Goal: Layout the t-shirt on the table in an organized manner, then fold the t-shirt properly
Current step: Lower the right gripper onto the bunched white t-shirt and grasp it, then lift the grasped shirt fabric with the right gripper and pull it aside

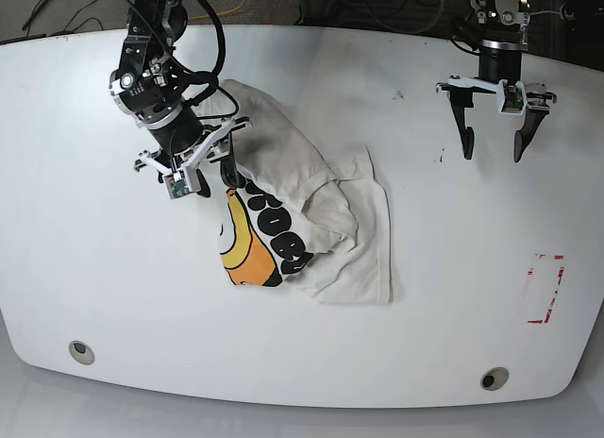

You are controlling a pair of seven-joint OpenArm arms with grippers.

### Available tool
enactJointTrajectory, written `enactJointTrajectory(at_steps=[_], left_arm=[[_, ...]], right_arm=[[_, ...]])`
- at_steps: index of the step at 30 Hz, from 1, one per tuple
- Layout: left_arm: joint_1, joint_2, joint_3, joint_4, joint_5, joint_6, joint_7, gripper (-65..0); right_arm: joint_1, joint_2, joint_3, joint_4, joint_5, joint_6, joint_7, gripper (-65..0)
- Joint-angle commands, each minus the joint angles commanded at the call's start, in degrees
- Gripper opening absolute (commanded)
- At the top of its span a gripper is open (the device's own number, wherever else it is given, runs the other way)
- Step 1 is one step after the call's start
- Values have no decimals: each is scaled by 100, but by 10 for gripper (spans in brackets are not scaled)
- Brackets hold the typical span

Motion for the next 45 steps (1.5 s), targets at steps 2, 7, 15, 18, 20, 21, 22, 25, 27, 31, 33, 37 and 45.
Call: enactJointTrajectory(at_steps=[2, 7, 15, 18, 20, 21, 22, 25, 27, 31, 33, 37, 45], left_arm=[[0, 9, -53, 0, 0, 0, 0, -208], [0, 9, -70, 0, 9, 0, 0, -208], [-9, 9, -70, 0, 9, 0, 0, -210], [-9, 9, -70, 0, 9, 0, 0, -210], [-9, 9, -70, 0, 9, 0, 0, -210], [-9, 9, -70, 0, 9, 0, 0, -210], [-9, 9, -70, 0, 9, 0, 0, -210], [-9, 9, -70, 0, 9, 0, 0, -210], [-9, 9, -70, 0, 9, 0, 0, -210], [9, 0, -70, 0, 9, 0, 0, -210], [9, 0, -79, 0, 9, 0, 0, -210], [18, 0, -105, 0, 9, 0, 0, -210], [18, 0, -105, 0, 9, 0, 0, -211]], right_arm=[[35, 88, 0, -88, 97, 62, -53, -377], [35, 246, -9, -281, 193, 132, -53, -377], [35, 281, -378, -290, 149, 299, -123, -377], [35, 281, -536, -290, 141, 308, -123, -377], [35, 264, -598, -334, 141, 308, -123, -377], [35, 255, -598, -369, 141, 308, -123, -377], [35, 246, -607, -387, 141, 308, -123, -377], [105, 237, -607, -501, 141, 308, -123, -377], [167, 229, -607, -598, 141, 308, -123, -377], [308, 237, -607, -818, 132, 299, -114, -377], [369, 246, -607, -905, 132, 299, -114, -377], [440, 264, -607, -993, 132, 299, -114, -377], [431, 237, -624, -993, 141, 299, -114, -377]])
